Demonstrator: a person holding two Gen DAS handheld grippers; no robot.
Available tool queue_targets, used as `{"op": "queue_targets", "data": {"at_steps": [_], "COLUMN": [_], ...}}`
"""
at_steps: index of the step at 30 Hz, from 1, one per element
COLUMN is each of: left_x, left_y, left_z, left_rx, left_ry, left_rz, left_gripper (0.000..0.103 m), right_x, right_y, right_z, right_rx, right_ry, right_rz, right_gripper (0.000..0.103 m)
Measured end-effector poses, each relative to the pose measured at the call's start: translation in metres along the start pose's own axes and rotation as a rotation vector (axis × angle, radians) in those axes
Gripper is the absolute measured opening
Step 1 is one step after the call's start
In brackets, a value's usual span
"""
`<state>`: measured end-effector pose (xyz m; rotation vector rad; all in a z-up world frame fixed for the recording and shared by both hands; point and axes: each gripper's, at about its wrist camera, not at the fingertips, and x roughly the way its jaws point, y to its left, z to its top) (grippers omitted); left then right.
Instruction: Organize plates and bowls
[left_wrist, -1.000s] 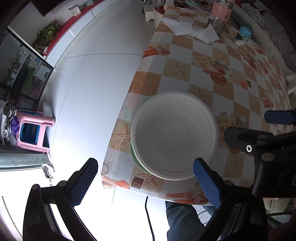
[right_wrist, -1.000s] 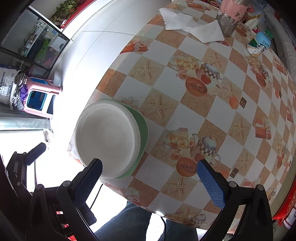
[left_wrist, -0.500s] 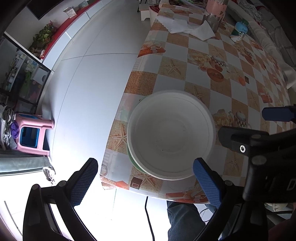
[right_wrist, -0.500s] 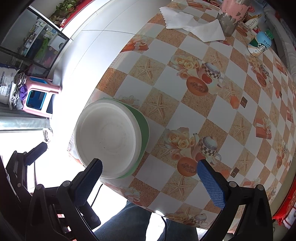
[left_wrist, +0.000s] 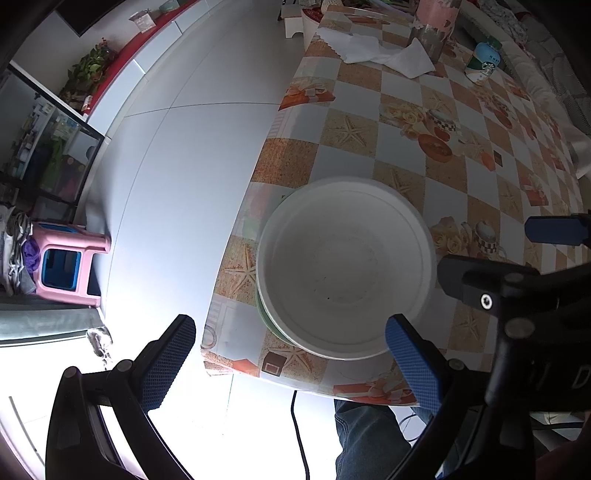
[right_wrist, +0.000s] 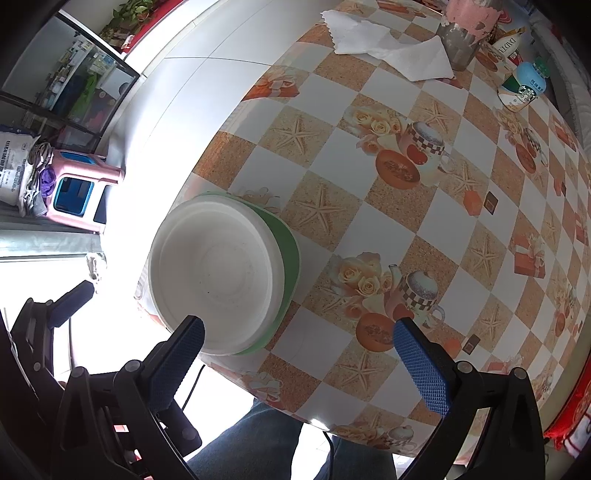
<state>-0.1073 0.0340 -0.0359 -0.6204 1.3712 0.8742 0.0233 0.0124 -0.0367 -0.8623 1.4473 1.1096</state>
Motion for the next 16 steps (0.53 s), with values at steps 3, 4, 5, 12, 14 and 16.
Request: {"op": "queue_targets", "data": {"at_steps": [3, 4, 5, 12, 14, 16], "left_x": [0.003, 0.004, 0.006, 0.014, 0.010, 0.005], "left_y": [-0.001, -0.001, -0.001, -0.002, -0.001, 0.001], "left_z": [0.000, 0.000, 0.001, 0.002, 0.003, 0.006], "left_rx": [-0.002, -0.004, -0.006, -0.024, -0.030, -0.041], "left_ry": [0.011, 0.016, 0.021, 0.039, 0.000, -0.026], "left_rz": [0.006, 0.010, 0.013, 0.034, 0.030, 0.023], "left_gripper": [0.103, 0.103, 0.103, 0.103, 0.103, 0.103], "right_x": [0.001, 0.001, 0.001, 0.007, 0.009, 0.010], "right_y": [-0.001, -0.001, -0.001, -0.007, -0.009, -0.010], "right_z": [0.001, 0.001, 0.001, 0.000, 0.001, 0.002], "right_rx": [0.001, -0.001, 0.000, 0.003, 0.004, 0.002], "right_ry": [0.003, 0.004, 0.005, 0.016, 0.021, 0.026], "right_rz": [0.004, 0.003, 0.003, 0.005, 0.005, 0.011], "right_gripper": [0.103, 0.103, 0.103, 0.103, 0.103, 0.103]}}
